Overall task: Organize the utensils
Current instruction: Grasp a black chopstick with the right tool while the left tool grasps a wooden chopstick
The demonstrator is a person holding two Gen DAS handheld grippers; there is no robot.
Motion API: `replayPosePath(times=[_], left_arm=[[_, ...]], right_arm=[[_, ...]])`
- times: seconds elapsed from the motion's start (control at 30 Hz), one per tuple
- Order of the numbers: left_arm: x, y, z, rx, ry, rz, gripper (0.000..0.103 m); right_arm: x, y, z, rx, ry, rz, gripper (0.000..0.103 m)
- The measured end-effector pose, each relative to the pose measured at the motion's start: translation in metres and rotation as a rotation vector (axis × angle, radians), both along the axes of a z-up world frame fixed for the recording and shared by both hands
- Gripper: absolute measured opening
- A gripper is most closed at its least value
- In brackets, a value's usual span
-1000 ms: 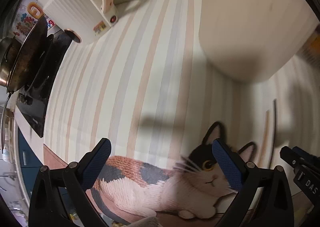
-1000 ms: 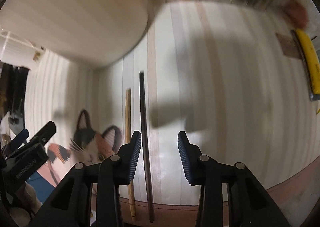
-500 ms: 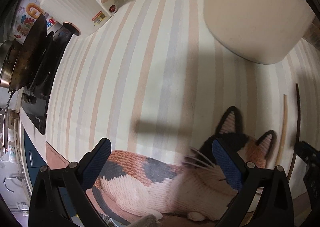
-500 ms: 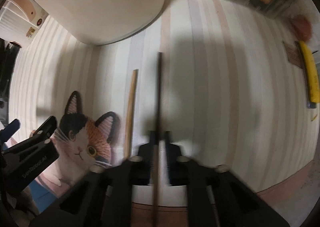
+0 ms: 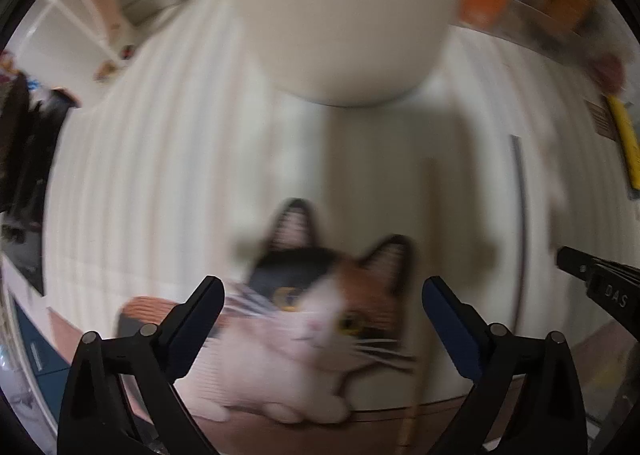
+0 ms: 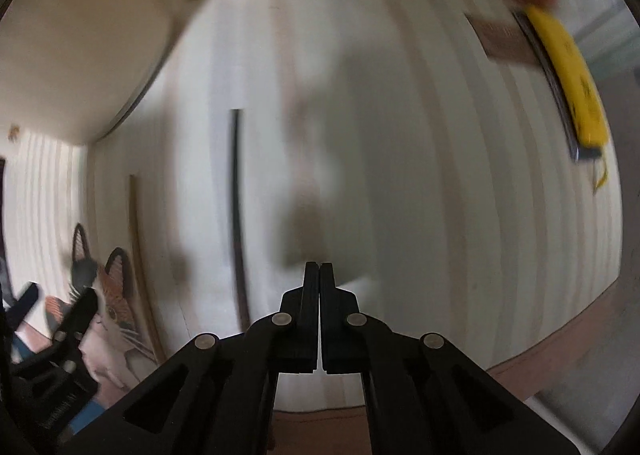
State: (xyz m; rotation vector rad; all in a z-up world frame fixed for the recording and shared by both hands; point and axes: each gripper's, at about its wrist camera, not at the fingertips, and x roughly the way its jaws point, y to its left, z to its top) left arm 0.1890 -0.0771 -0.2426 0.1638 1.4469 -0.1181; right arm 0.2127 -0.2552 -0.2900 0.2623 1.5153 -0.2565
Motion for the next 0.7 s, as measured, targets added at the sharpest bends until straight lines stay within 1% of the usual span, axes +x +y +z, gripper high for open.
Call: replayPosePath(times=[0.07,0.1,0.13,0.17,0.2,0.23,0.27,0.3,0.33,0.4,0.43,0.47,0.57,0.7], left_arm=[[0.000,-0.011,-0.005,-0.022,0.025,-0.016,0.092],[0.000,-0.016,-0.008,-0.026,0.036,-0.025,0.083],[-0.001,-0.022,-0.012,-0.022,0.047,-0.039,0.077],[-0.001,-0.026,-0.015,-0.015,0.054,-0.052,0.073],[-0.002,-0.030,-0.018,-0.009,0.057,-0.061,0.057],[-0.003,-0.032,-0.019,-0.012,0.056,-0.069,0.046],[-0.003,-0.034,-0.017,-0.024,0.038,-0.071,0.038],[-0.003,-0.035,-0.017,-0.039,0.037,-0.079,0.019],[-0.003,-0.036,-0.017,-0.037,0.035,-0.084,0.006],[-0.002,-0.029,-0.017,0.003,0.020,-0.076,0.005],[-0.001,-0.021,-0.017,0.016,0.013,-0.063,0.005],[0.001,-0.011,-0.017,0.034,0.008,-0.044,0.005],[0.004,0.016,-0.019,0.074,0.008,0.011,0.005],[0.005,0.038,-0.021,0.090,0.012,0.062,0.005]], right_arm=[[-0.005,-0.011,0.002,0.031,-0.004,-0.033,0.001],[-0.009,-0.017,0.002,0.048,-0.008,-0.043,0.001],[-0.012,-0.024,0.005,0.064,-0.011,-0.056,0.002],[-0.014,-0.027,0.006,0.072,-0.016,-0.061,0.002],[-0.016,-0.030,0.007,0.084,-0.023,-0.064,0.004],[-0.017,-0.031,0.008,0.098,-0.033,-0.070,0.007],[-0.017,-0.032,0.010,0.107,-0.040,-0.075,0.010],[-0.014,-0.034,0.013,0.118,-0.046,-0.078,0.015],[-0.015,-0.032,0.013,0.135,-0.052,-0.080,0.022],[-0.015,-0.029,0.016,0.159,-0.060,-0.081,0.030],[-0.008,-0.025,0.019,0.169,-0.062,-0.077,0.032],[0.000,-0.011,0.016,0.179,-0.065,-0.069,0.032],[0.006,0.003,0.017,0.182,-0.065,-0.032,0.032],[0.022,0.030,0.012,0.135,-0.045,0.032,0.032]])
